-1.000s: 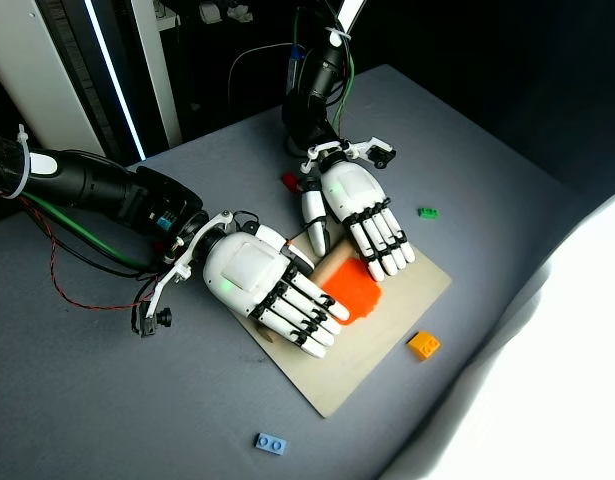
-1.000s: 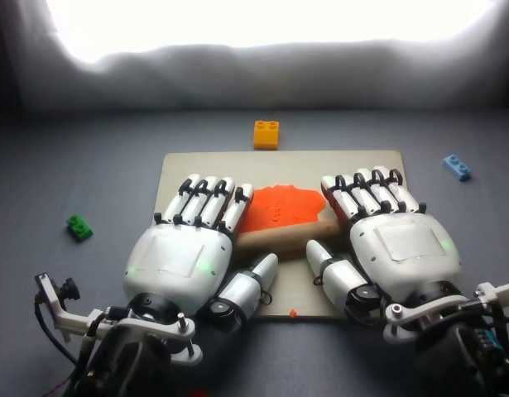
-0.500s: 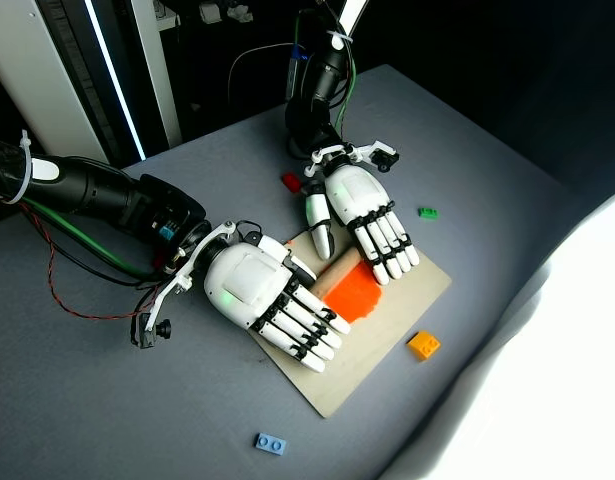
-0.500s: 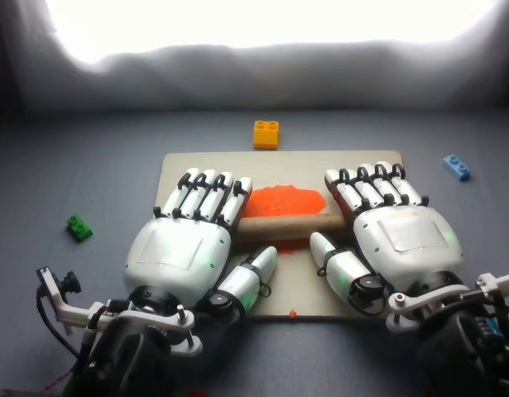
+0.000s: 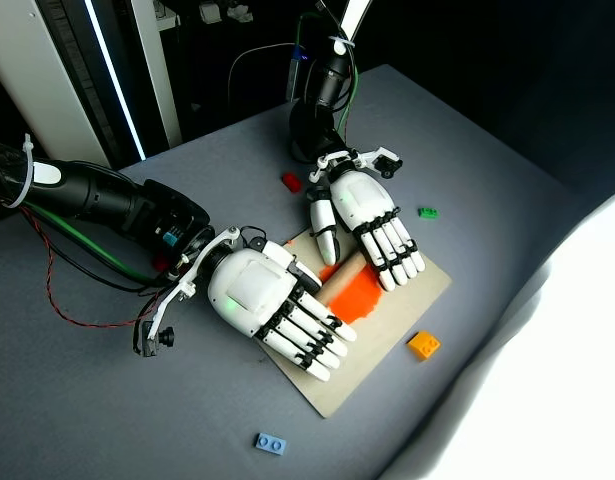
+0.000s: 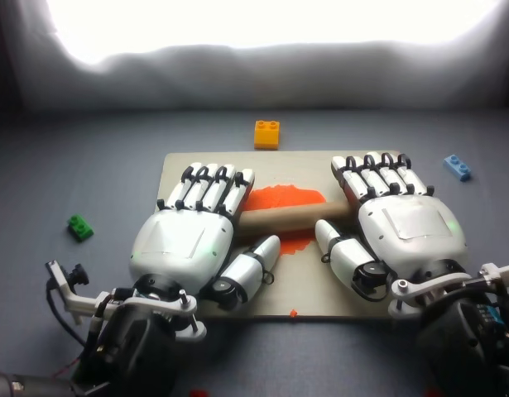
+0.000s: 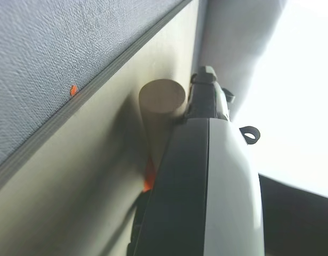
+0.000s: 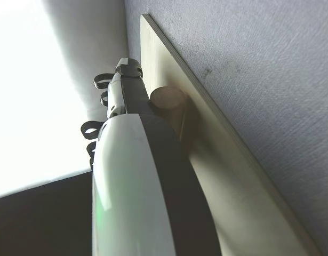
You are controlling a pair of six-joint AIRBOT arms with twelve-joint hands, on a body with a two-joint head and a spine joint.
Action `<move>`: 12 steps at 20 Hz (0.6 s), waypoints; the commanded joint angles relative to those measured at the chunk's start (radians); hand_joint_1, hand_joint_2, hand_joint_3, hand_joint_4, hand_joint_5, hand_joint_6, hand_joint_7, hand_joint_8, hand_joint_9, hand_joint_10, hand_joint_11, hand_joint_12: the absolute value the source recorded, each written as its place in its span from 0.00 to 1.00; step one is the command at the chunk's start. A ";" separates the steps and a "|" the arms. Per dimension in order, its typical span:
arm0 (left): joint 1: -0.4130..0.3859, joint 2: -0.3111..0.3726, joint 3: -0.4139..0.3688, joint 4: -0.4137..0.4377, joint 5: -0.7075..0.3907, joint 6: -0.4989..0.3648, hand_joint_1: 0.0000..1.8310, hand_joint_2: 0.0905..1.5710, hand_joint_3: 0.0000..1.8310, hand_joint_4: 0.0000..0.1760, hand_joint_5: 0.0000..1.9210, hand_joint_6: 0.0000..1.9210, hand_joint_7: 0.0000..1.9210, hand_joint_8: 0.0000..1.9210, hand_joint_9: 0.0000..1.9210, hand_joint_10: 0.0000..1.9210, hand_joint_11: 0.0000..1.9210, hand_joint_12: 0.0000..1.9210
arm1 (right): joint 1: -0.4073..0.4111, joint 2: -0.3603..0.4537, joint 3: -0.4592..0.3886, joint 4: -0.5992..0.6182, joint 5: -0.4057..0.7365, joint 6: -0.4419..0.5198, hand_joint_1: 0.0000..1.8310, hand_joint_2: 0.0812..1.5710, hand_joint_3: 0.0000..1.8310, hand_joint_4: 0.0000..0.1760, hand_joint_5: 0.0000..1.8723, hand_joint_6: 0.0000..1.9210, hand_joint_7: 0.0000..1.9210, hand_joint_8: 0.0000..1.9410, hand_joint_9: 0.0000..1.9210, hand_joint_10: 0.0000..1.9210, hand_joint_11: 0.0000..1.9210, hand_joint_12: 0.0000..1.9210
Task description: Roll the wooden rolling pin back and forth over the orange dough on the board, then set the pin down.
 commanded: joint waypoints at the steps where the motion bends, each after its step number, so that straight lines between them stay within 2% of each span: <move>1: -0.006 -0.005 0.005 0.048 -0.057 -0.005 0.00 0.94 0.00 0.00 0.02 0.00 0.00 0.00 0.00 0.00 0.00 0.00 | 0.012 0.006 0.006 -0.059 0.088 0.004 0.00 1.00 0.06 0.00 0.05 0.00 0.05 0.00 0.01 0.00 0.00 0.04; 6: -0.022 -0.015 0.035 0.048 -0.030 -0.018 0.00 0.94 0.00 0.00 0.02 0.00 0.00 0.00 0.00 0.00 0.00 0.00 | 0.013 0.006 0.014 -0.052 0.079 0.010 0.00 1.00 0.04 0.00 0.05 0.00 0.05 0.00 0.02 0.00 0.00 0.01; 12: -0.026 -0.016 0.055 0.047 -0.019 -0.023 0.00 0.95 0.00 0.00 0.02 0.00 0.01 0.00 0.00 0.00 0.00 0.00 | 0.017 0.007 0.029 -0.046 0.061 0.023 0.00 1.00 0.02 0.00 0.06 0.00 0.07 0.00 0.04 0.00 0.00 0.03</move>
